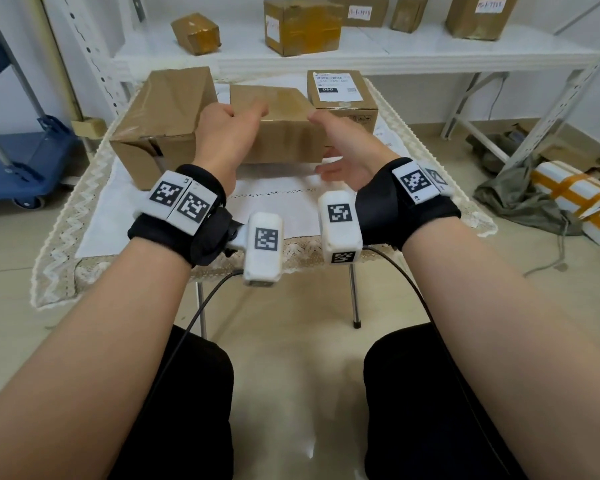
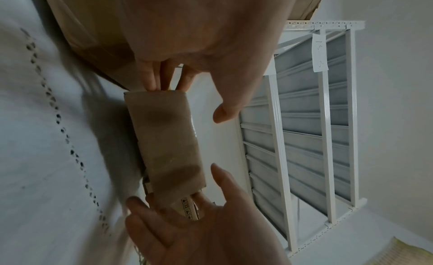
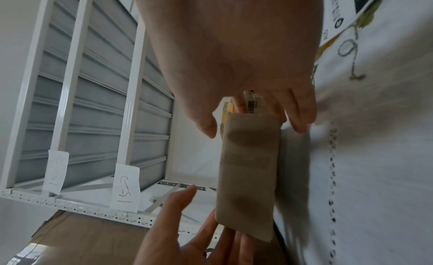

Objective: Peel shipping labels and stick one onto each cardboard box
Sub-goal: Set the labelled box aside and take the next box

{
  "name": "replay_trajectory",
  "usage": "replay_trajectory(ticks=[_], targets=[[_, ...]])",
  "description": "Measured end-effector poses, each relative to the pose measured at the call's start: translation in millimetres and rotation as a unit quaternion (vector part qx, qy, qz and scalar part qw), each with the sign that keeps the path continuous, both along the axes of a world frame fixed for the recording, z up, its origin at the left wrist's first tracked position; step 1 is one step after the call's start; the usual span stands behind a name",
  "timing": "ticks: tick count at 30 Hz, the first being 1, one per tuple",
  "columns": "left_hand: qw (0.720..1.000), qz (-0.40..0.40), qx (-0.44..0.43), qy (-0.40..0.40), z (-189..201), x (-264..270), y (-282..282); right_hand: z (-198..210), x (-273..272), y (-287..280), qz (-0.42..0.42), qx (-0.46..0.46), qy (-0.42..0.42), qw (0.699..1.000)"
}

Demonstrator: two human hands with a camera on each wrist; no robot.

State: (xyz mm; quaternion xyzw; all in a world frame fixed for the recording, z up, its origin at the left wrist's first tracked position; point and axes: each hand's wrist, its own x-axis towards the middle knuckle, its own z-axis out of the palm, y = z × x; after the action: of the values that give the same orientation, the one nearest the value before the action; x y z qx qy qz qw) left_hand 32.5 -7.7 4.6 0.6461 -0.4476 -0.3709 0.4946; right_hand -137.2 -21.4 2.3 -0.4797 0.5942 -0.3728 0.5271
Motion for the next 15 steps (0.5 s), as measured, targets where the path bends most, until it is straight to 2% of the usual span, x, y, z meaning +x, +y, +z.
replay_trajectory(ticks=[10, 15], targets=[[1.0, -0.021, -0.002, 0.005, -2, 5, 7, 10, -3, 15, -0.041, -0.002, -0.126, 0.991], [0.999, -0.035, -0.005, -0.002, -2, 2, 8, 14, 1, 22, -0.035, -0.047, -0.114, 0.992]])
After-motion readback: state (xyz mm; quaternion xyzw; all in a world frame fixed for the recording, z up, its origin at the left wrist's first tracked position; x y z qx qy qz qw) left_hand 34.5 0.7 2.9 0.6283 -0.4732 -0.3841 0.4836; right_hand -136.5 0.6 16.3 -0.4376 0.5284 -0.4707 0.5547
